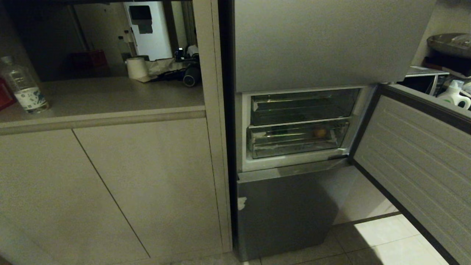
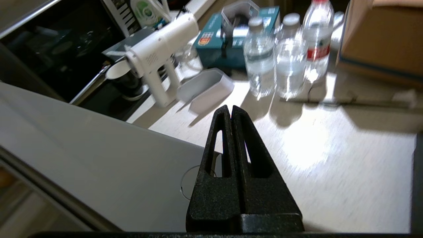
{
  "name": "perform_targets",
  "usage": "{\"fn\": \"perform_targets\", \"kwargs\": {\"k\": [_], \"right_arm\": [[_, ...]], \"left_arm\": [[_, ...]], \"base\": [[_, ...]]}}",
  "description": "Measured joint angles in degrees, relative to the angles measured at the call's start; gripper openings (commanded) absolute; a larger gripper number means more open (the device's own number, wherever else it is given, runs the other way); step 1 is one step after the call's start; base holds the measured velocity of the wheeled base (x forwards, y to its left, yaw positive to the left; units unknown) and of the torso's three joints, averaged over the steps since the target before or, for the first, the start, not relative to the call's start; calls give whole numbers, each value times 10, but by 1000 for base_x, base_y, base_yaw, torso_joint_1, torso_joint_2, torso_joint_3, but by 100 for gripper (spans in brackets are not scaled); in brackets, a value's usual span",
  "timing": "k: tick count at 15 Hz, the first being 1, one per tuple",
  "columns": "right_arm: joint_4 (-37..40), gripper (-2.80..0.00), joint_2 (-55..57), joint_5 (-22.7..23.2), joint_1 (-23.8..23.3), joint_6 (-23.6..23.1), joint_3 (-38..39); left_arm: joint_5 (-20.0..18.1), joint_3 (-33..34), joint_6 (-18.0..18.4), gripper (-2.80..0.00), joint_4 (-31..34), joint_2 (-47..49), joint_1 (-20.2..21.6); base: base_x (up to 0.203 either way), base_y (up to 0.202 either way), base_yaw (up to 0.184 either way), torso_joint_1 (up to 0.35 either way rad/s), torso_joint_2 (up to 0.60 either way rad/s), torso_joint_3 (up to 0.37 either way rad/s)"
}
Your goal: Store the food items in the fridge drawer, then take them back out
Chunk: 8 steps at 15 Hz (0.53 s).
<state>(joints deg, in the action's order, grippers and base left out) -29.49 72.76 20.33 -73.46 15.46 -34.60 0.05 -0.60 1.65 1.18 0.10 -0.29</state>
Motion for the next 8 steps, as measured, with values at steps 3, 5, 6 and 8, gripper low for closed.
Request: {"fn": "perform_targets", "kwargs": {"k": [3, 5, 6, 8], "right_arm": [[37, -280, -27, 4, 5, 26, -1], [43, -280, -50, 4, 18, 46, -3], [45, -280, -59, 4, 23, 52, -6], [42, -280, -85, 4, 31, 65, -17]], "left_arm": [[0, 0, 0, -280, 0, 0, 0], [0, 0, 0, -280, 0, 0, 0], [0, 0, 0, -280, 0, 0, 0], [0, 0, 0, -280, 0, 0, 0]], "base": [[0, 0, 0, 0, 0, 0], [0, 0, 0, 0, 0, 0], [0, 0, 0, 0, 0, 0], [0, 0, 0, 0, 0, 0]]}}
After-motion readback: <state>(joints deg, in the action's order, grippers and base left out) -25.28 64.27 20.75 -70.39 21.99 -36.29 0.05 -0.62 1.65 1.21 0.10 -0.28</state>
